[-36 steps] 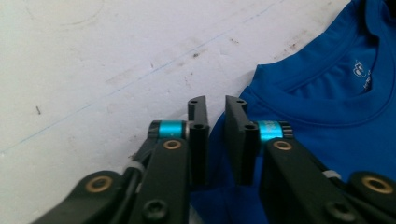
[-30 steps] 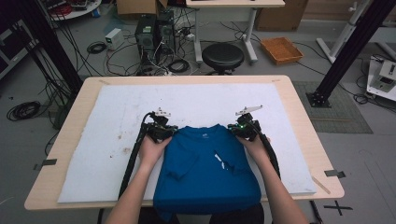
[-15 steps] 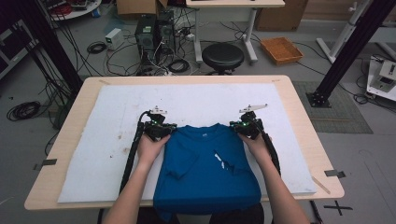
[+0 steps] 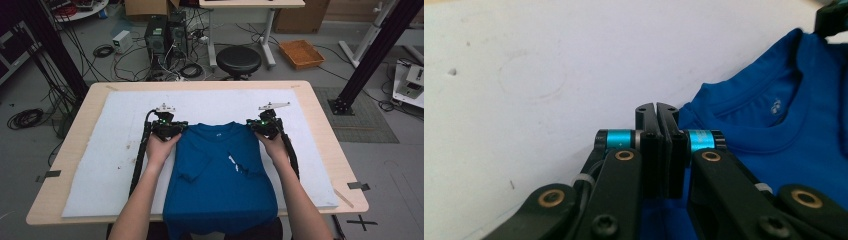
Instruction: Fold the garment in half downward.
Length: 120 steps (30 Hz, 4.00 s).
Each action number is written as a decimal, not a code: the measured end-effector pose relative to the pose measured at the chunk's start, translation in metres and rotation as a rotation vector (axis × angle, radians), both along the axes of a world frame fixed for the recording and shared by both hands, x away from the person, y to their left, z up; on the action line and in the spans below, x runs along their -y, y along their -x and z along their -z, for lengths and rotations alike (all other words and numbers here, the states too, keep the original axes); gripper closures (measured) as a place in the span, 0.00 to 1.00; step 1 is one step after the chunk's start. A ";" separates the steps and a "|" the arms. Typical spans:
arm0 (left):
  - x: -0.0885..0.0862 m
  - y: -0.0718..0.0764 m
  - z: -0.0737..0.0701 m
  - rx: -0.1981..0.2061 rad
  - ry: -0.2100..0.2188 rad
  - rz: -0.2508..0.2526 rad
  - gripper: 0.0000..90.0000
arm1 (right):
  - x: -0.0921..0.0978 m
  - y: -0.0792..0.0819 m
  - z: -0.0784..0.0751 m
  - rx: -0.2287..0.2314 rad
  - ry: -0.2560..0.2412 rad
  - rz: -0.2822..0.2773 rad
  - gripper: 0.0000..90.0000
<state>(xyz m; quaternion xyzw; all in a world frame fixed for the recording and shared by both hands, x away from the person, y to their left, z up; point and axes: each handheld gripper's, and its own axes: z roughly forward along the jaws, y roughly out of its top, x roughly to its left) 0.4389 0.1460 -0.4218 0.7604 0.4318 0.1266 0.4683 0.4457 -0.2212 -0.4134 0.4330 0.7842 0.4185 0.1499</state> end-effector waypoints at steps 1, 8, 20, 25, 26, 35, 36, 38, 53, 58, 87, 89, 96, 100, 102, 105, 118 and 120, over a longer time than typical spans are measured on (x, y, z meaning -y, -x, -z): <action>0.000 0.003 -0.003 0.004 -0.006 0.011 0.98 | 0.001 0.002 -0.002 0.003 -0.009 0.001 1.00; -0.003 0.034 -0.028 0.088 -0.010 0.080 0.98 | 0.007 0.038 -0.017 0.077 -0.039 -0.024 1.00; -0.005 0.125 -0.028 0.155 -0.067 0.231 0.98 | 0.018 0.127 -0.016 0.143 -0.006 -0.093 1.00; -0.003 0.158 -0.024 0.182 -0.096 0.276 0.98 | 0.021 0.161 -0.013 0.148 0.015 -0.107 1.00; -0.003 0.163 -0.024 0.186 -0.106 0.285 0.98 | 0.022 0.167 -0.012 0.148 0.021 -0.112 1.00; 0.002 0.206 -0.015 0.177 -0.178 0.374 0.98 | 0.023 0.213 -0.001 0.140 0.090 -0.154 1.00; 0.002 0.209 -0.013 0.173 -0.178 0.383 0.98 | 0.023 0.217 0.001 0.134 0.094 -0.156 1.00; 0.003 0.215 -0.010 0.162 -0.183 0.397 0.98 | 0.024 0.224 0.003 0.130 0.105 -0.163 1.00; 0.007 0.240 0.008 0.117 -0.272 0.452 0.76 | 0.024 0.256 0.011 0.096 0.189 -0.215 0.88; 0.000 0.223 -0.006 0.165 -0.185 0.353 0.67 | 0.034 0.228 -0.004 0.124 0.125 -0.117 0.79; -0.019 0.127 0.021 -0.049 -0.109 0.131 0.94 | 0.036 0.132 0.025 -0.103 0.004 -0.055 0.94; -0.019 0.121 0.018 -0.039 -0.114 0.129 0.94 | 0.036 0.126 0.022 -0.098 -0.003 -0.045 0.94; -0.021 0.086 0.005 0.000 -0.157 0.103 0.94 | 0.030 0.087 0.013 -0.096 -0.015 0.001 0.94; -0.022 0.062 0.000 0.004 -0.176 0.107 0.94 | 0.026 0.063 0.008 -0.083 0.000 0.015 0.94; -0.021 0.051 -0.001 0.006 -0.191 0.107 0.94 | 0.025 0.053 0.006 -0.078 0.003 0.021 0.94; -0.020 0.033 -0.003 0.007 -0.216 0.122 0.94 | 0.024 0.038 0.005 -0.075 0.009 0.030 0.94; -0.020 -0.007 0.002 0.009 -0.259 0.142 0.94 | 0.022 0.004 0.010 -0.072 0.035 0.062 0.93; -0.019 -0.006 0.002 -0.001 -0.275 0.115 0.89 | 0.022 0.003 0.010 -0.068 0.036 0.068 0.91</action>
